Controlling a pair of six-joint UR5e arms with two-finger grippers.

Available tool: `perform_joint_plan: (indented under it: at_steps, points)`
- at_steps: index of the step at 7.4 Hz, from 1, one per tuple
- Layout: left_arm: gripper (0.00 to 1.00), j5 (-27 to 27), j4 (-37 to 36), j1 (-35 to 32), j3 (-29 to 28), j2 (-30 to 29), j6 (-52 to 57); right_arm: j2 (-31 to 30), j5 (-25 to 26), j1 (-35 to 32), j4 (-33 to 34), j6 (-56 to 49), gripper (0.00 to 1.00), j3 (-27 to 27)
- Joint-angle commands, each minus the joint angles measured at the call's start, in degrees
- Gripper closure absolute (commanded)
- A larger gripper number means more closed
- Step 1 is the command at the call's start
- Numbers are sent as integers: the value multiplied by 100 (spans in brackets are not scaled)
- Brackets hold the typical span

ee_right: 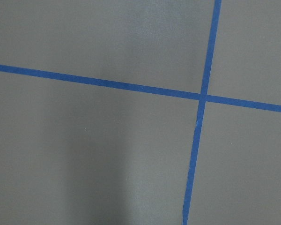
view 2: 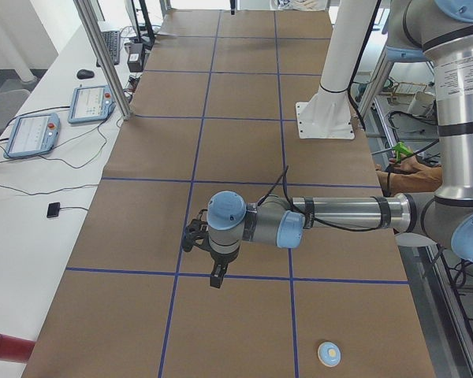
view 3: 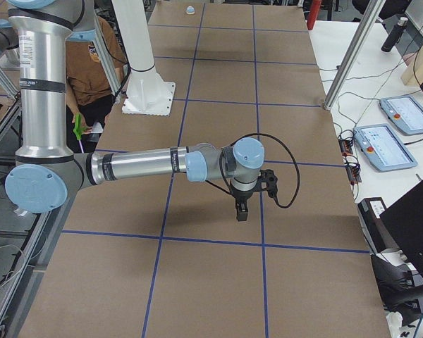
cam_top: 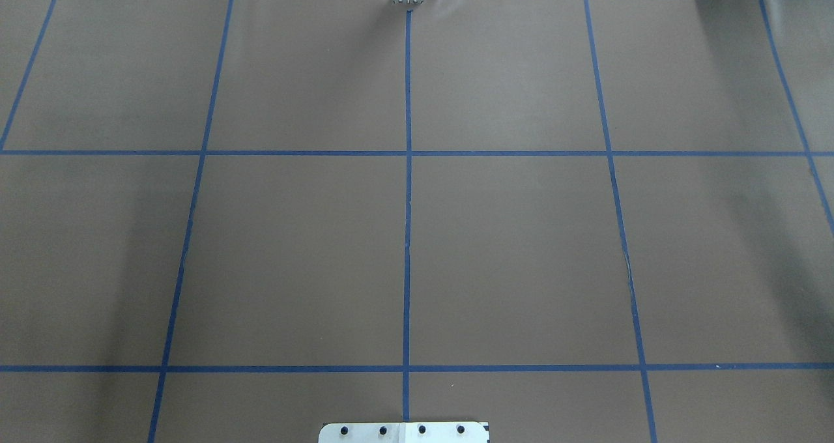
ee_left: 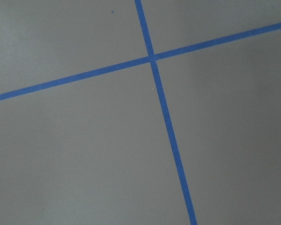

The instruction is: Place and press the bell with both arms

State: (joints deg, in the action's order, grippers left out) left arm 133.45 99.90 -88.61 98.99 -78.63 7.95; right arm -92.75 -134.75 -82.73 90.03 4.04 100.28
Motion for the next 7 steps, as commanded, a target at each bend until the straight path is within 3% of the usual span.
perform_joint_plan:
  at_steps: [1,5,7]
  points:
    - [0,-3,12,2,-28,23,4,-85,-42,-41,-3,0,0,26]
    - [0,14,29,-25,-11,40,-4,-349,-51,-68,-73,-8,0,167]
    - [0,180,47,-51,155,347,4,-340,-95,-59,-73,0,0,237]
